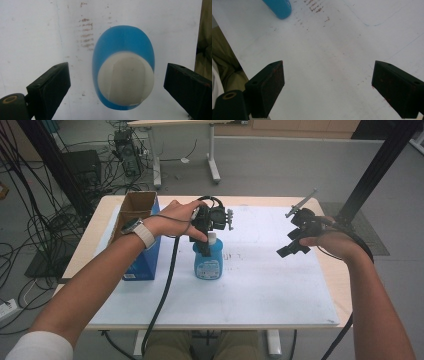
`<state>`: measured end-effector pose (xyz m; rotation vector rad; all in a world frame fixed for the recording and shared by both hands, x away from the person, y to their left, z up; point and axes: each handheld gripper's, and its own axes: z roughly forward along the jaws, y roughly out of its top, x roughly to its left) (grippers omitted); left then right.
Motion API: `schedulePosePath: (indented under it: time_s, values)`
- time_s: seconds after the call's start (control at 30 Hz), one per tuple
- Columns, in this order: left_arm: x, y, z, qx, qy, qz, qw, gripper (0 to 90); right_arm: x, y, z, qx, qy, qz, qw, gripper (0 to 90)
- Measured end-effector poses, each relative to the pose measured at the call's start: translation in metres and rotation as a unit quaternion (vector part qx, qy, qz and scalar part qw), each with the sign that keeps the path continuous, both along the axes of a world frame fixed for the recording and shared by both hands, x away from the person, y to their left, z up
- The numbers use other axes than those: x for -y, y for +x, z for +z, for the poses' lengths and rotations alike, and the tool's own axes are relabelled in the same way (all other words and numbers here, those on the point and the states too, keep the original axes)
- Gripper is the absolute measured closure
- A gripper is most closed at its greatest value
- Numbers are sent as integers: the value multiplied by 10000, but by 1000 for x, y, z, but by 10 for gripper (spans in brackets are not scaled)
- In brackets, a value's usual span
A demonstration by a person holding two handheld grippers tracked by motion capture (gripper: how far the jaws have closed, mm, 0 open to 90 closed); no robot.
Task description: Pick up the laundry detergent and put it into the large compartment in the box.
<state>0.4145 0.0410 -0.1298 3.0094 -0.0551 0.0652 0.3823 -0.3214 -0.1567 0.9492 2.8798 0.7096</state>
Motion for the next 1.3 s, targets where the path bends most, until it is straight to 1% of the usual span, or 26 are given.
schedulePosePath:
  time_s: [0.17,0.47,1.3]
  values:
    - [-1,0,0,-3,-27,4,10000,74,0,0,0,-5,-4,-12,10000,112]
    - [0,1,0,-6,4,-1,10000,74,0,1,-1,-9,14,-11,10000,112]
    - [-1,1,0,-2,-17,-6,10000,74,1,0,-2,-1,33,-10,10000,112]
